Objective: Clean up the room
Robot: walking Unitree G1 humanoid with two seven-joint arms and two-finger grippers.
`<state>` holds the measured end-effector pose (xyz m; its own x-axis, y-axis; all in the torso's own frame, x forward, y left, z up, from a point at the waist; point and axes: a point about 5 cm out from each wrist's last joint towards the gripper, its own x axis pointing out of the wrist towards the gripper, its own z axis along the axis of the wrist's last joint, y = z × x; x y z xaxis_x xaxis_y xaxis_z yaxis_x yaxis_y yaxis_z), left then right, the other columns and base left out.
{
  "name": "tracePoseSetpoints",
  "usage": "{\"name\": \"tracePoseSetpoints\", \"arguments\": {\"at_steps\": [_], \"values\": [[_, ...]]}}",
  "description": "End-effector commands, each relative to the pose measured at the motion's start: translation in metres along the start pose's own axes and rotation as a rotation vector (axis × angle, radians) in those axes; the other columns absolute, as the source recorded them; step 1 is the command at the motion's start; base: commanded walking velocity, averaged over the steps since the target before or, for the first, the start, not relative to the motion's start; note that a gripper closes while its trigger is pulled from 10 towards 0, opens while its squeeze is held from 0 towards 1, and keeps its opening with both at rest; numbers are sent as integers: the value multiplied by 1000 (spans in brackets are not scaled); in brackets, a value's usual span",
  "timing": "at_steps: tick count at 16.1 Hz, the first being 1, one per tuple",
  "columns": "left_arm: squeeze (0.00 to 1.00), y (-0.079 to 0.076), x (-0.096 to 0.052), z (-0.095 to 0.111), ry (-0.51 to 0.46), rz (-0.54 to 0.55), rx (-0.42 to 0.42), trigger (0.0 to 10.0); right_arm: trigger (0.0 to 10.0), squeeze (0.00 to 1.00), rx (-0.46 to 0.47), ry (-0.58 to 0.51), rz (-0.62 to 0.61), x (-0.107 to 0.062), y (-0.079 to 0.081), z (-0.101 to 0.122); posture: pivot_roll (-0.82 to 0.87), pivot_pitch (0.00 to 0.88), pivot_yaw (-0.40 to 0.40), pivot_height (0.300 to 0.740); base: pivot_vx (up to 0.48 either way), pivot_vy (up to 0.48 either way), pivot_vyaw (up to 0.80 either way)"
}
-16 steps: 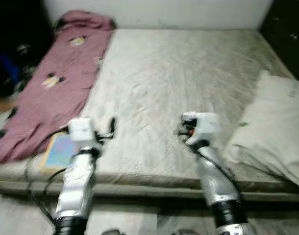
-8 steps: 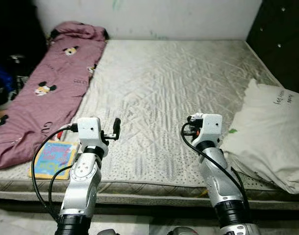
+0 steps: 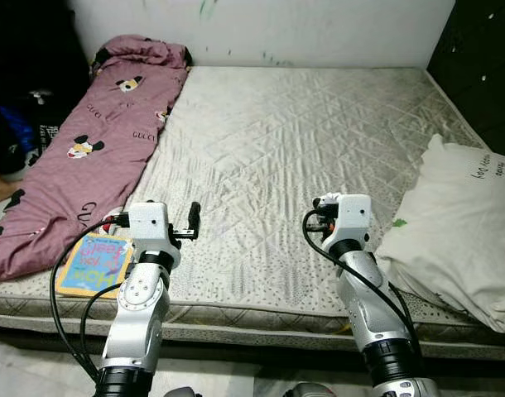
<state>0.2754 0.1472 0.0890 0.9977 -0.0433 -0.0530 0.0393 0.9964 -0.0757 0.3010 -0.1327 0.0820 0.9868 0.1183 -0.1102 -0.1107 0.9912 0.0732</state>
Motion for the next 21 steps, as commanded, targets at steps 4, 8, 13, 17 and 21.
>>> {"name": "tracePoseSetpoints", "arguments": {"at_steps": [4, 8, 13, 17, 21], "values": [[0, -1, 1, 2, 2, -13, -17, 10000, 10000, 0, 14, 1, 3, 1, -1, 2, -69, 0, 32, 740, 0, 0, -744], [0, -2, 1, 2, 2, -24, -41, 10000, 10000, 0, 20, 0, 9, 1, -1, 2, -69, 0, 31, 740, 0, 0, -519], [0, -2, 1, 2, 5, -27, -52, 10000, 10000, 0, 21, 4, 12, 1, -1, 1, -70, 0, 31, 740, 0, 257, -99], [0, -2, 1, 2, 7, -26, -57, 10000, 10000, 0, 24, 6, 13, 1, -1, 1, -71, 0, 31, 740, 0, 480, 0], [0, -1, 2, 1, 4, -25, -47, 10000, 10000, 0, 27, 4, 14, 2, -1, 0, -65, 0, 41, 740, 0, 422, 0]]}}
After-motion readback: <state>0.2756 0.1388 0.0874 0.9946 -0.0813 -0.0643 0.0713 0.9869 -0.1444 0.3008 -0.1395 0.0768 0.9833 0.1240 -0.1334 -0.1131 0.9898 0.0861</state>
